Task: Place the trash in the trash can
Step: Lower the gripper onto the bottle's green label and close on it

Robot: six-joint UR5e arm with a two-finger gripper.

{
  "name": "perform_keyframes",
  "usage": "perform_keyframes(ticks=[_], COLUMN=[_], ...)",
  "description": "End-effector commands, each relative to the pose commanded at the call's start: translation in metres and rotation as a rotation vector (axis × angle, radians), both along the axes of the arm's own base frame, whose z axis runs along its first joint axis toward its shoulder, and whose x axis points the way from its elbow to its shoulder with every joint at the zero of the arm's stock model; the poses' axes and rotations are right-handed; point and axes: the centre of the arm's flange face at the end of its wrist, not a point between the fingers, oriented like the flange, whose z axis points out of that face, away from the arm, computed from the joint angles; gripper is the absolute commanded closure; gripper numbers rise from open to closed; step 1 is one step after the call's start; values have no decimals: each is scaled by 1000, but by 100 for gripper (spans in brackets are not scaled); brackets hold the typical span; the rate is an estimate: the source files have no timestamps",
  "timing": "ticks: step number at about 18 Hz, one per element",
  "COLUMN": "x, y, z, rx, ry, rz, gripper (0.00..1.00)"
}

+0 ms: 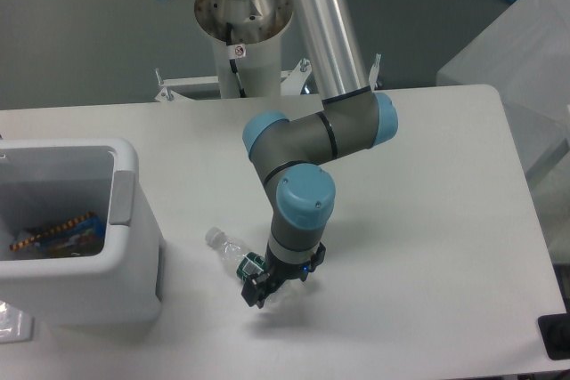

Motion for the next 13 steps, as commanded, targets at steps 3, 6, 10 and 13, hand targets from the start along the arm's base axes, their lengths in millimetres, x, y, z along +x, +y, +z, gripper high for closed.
perform_keyframes(ticks=[3, 6, 10, 13], x=[0, 2, 2, 3], y=[-1, -2, -3, -4], z=[-2, -4, -4, -6], rx=[-12, -24, -28, -36], ry=[7, 12, 15, 14], rz=[6, 5, 6, 4], gripper=[0, 0, 1, 10])
